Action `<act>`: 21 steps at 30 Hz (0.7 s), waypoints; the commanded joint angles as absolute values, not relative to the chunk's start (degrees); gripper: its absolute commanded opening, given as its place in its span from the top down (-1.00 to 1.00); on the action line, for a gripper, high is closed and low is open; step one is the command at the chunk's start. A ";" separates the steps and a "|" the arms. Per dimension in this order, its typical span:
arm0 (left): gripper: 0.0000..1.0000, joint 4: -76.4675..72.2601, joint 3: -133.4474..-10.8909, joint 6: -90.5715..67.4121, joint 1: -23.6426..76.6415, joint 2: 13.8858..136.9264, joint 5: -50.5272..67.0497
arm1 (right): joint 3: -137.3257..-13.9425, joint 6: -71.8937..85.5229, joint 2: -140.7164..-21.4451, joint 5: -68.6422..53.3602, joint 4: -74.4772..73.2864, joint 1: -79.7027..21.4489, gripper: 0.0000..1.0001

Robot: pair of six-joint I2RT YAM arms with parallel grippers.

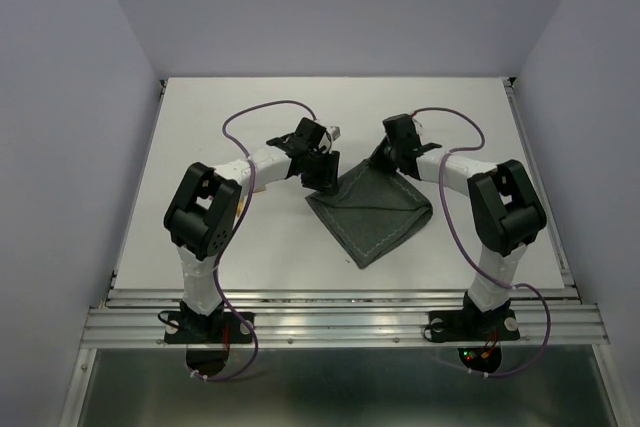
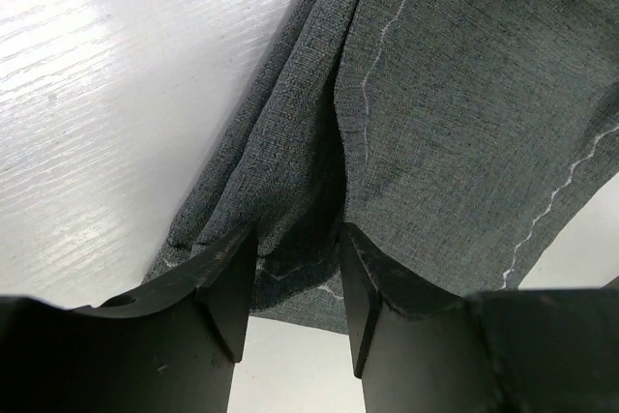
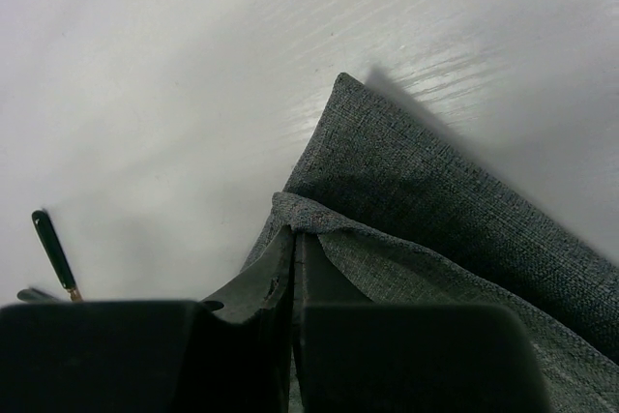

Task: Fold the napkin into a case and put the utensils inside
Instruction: Pick up the top corner of the square-folded napkin from the center of the board.

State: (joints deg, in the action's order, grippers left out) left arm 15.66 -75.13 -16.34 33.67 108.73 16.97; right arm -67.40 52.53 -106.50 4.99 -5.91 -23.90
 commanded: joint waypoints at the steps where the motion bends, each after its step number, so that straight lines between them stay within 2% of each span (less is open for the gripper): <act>1: 0.01 14.33 -76.29 -15.82 33.66 107.58 18.20 | -68.20 52.65 -105.21 4.57 -3.34 -23.38 0.99; 21: 0.09 10.98 -75.23 -15.21 33.58 106.78 22.24 | -68.03 52.47 -105.56 3.87 -3.08 -22.85 0.99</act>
State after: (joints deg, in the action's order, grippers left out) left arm 11.97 -74.70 -16.36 33.67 108.73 20.86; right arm -67.40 52.53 -106.50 4.36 -5.87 -23.20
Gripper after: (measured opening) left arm 0.461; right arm 0.021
